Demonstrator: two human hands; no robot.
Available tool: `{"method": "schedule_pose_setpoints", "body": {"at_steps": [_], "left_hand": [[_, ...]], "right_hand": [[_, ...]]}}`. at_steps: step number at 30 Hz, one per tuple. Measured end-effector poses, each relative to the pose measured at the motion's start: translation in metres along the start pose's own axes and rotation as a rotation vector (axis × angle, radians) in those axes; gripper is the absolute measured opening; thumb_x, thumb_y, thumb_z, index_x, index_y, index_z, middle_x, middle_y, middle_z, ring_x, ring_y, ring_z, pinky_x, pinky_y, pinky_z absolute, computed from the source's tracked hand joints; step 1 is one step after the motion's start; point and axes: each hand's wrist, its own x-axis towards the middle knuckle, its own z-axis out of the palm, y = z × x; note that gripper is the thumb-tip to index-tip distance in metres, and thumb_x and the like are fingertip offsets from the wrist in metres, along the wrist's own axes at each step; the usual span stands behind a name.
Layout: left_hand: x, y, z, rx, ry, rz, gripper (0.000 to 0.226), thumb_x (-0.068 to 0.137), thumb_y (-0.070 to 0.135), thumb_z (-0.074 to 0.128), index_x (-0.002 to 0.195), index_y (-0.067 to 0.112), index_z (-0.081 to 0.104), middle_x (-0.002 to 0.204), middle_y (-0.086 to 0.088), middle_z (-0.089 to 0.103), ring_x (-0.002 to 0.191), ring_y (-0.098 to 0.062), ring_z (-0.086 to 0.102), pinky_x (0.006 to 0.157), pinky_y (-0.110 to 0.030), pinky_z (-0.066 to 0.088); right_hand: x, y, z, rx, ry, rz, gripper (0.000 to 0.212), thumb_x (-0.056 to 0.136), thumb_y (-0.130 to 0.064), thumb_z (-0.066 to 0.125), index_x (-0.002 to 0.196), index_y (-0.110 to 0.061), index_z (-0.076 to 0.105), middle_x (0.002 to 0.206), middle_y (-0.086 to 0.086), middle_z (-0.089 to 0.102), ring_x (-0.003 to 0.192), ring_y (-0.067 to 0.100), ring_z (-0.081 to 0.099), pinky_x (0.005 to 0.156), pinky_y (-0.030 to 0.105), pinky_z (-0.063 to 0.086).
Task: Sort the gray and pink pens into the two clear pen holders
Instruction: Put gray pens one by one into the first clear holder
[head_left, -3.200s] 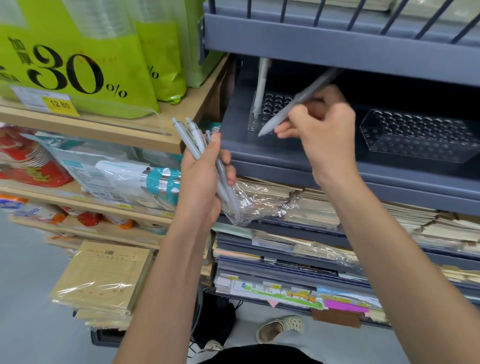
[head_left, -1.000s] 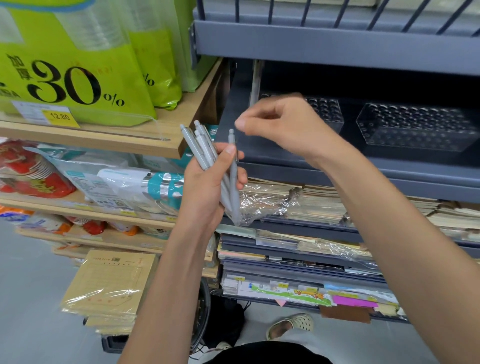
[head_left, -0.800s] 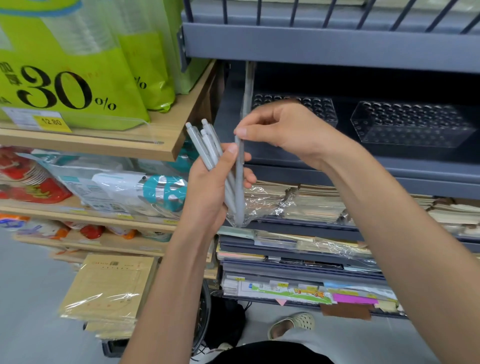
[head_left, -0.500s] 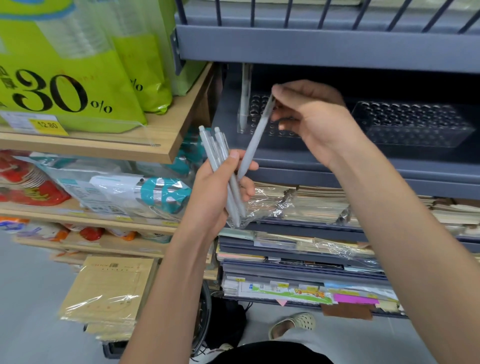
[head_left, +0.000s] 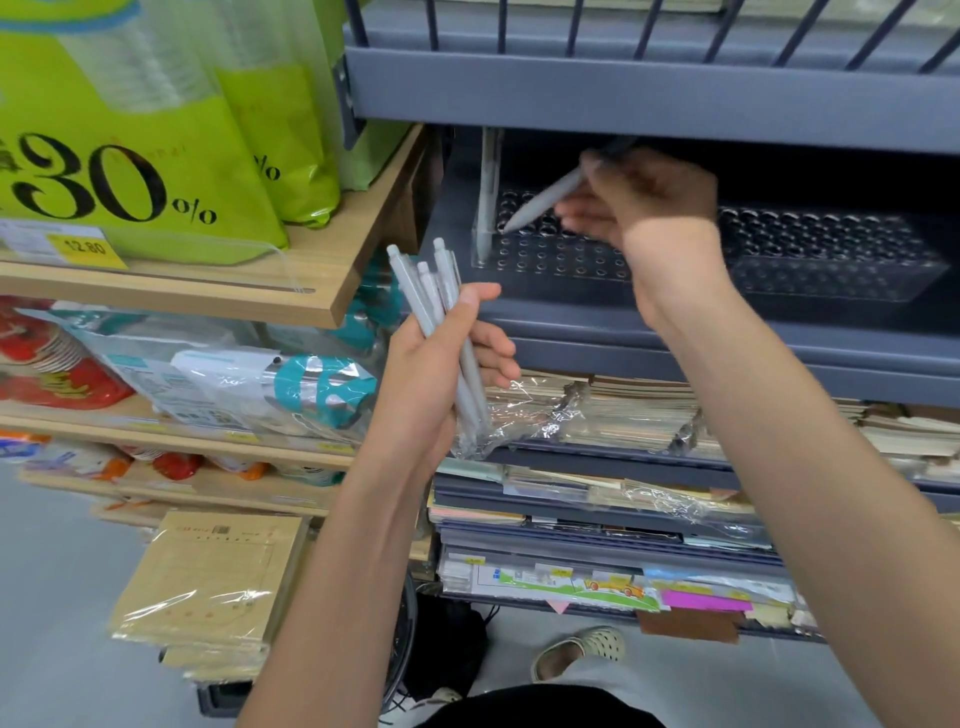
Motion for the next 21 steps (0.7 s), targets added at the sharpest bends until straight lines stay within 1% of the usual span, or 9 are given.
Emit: {"method": "schedule_pose_setpoints", "body": {"at_steps": [4, 7, 9, 11, 13, 15, 17, 19, 21], "left_hand": [[0.0, 0.001, -0.001, 0.025, 0.034, -0.038, 0.027, 0.105, 0.034, 0.046, 0.119, 0.017, 0.062, 0.064, -0.001, 0.063, 0.046, -0.014, 0.054, 0.047, -0.026, 0.048], [0.001, 0.002, -0.001, -0.051, 0.095, -0.145, 0.028, 0.104, 0.036, 0.049, 0.115, 0.01, 0.049, 0.056, 0.004, 0.046, 0.038, -0.01, 0.034, 0.038, -0.02, 0.03], [0.002, 0.002, -0.002, -0.073, 0.111, -0.176, 0.02, 0.104, 0.035, 0.049, 0.106, 0.016, 0.043, 0.057, 0.004, 0.043, 0.037, -0.009, 0.029, 0.036, -0.019, 0.026], [0.002, 0.003, -0.004, -0.077, 0.129, -0.188, 0.016, 0.103, 0.03, 0.048, 0.099, 0.017, 0.04, 0.058, 0.003, 0.043, 0.037, -0.009, 0.028, 0.036, -0.019, 0.025], [0.003, 0.003, -0.007, -0.082, 0.144, -0.197, 0.014, 0.101, 0.024, 0.047, 0.1, 0.014, 0.037, 0.059, 0.002, 0.046, 0.036, -0.009, 0.028, 0.036, -0.019, 0.024], [0.001, 0.003, -0.01, -0.082, 0.139, -0.198, 0.012, 0.098, 0.019, 0.045, 0.102, 0.013, 0.035, 0.062, 0.0, 0.05, 0.036, -0.01, 0.029, 0.037, -0.02, 0.025], [-0.002, 0.003, -0.012, -0.05, 0.091, -0.186, 0.009, 0.1, 0.015, 0.046, 0.102, 0.014, 0.038, 0.067, -0.003, 0.057, 0.036, -0.011, 0.033, 0.038, -0.021, 0.028], [-0.005, 0.003, -0.014, 0.004, 0.042, -0.165, 0.008, 0.102, 0.014, 0.05, 0.101, 0.015, 0.042, 0.074, -0.004, 0.063, 0.038, -0.014, 0.039, 0.038, -0.021, 0.031], [-0.007, 0.002, -0.016, 0.02, 0.045, -0.14, 0.007, 0.102, 0.013, 0.051, 0.101, 0.013, 0.044, 0.079, -0.005, 0.067, 0.039, -0.015, 0.044, 0.038, -0.022, 0.034]], "right_hand": [[0.029, 0.007, 0.001, -0.083, 0.135, -0.074, 0.01, 0.091, -0.007, 0.066, 0.082, -0.01, 0.065, 0.07, -0.001, 0.071, 0.065, 0.014, 0.072, 0.066, 0.024, 0.058], [0.04, 0.015, 0.009, -0.324, 0.081, -0.109, 0.017, 0.093, -0.011, 0.063, 0.078, -0.019, 0.065, 0.073, -0.008, 0.07, 0.074, 0.013, 0.073, 0.078, 0.032, 0.06], [0.044, 0.018, 0.015, -0.46, 0.037, -0.137, 0.035, 0.093, -0.012, 0.06, 0.063, -0.03, 0.065, 0.068, -0.014, 0.069, 0.079, 0.016, 0.072, 0.084, 0.037, 0.059], [0.048, 0.018, 0.02, -0.565, -0.002, -0.181, 0.041, 0.093, -0.015, 0.056, 0.056, -0.029, 0.065, 0.067, -0.014, 0.069, 0.082, 0.02, 0.071, 0.087, 0.039, 0.056], [0.054, 0.018, 0.026, -0.67, -0.032, -0.197, 0.025, 0.095, -0.029, 0.053, 0.077, -0.022, 0.069, 0.086, -0.003, 0.072, 0.089, 0.021, 0.069, 0.091, 0.04, 0.053], [0.062, 0.018, 0.032, -0.847, -0.061, -0.191, 0.035, 0.097, -0.042, 0.047, 0.102, -0.014, 0.066, 0.102, 0.004, 0.07, 0.094, 0.02, 0.065, 0.087, 0.034, 0.051], [0.069, 0.018, 0.038, -1.003, -0.118, -0.15, 0.04, 0.097, -0.048, 0.044, 0.109, -0.016, 0.063, 0.098, 0.005, 0.065, 0.082, 0.023, 0.059, 0.07, 0.03, 0.043], [0.074, 0.018, 0.043, -1.044, -0.172, -0.071, 0.041, 0.096, -0.049, 0.044, 0.108, -0.014, 0.062, 0.081, 0.004, 0.057, 0.064, 0.022, 0.051, 0.057, 0.027, 0.034], [0.079, 0.018, 0.043, -1.045, -0.226, -0.034, 0.043, 0.098, -0.046, 0.043, 0.114, -0.012, 0.062, 0.08, 0.0, 0.053, 0.066, 0.02, 0.048, 0.061, 0.028, 0.035]]}}
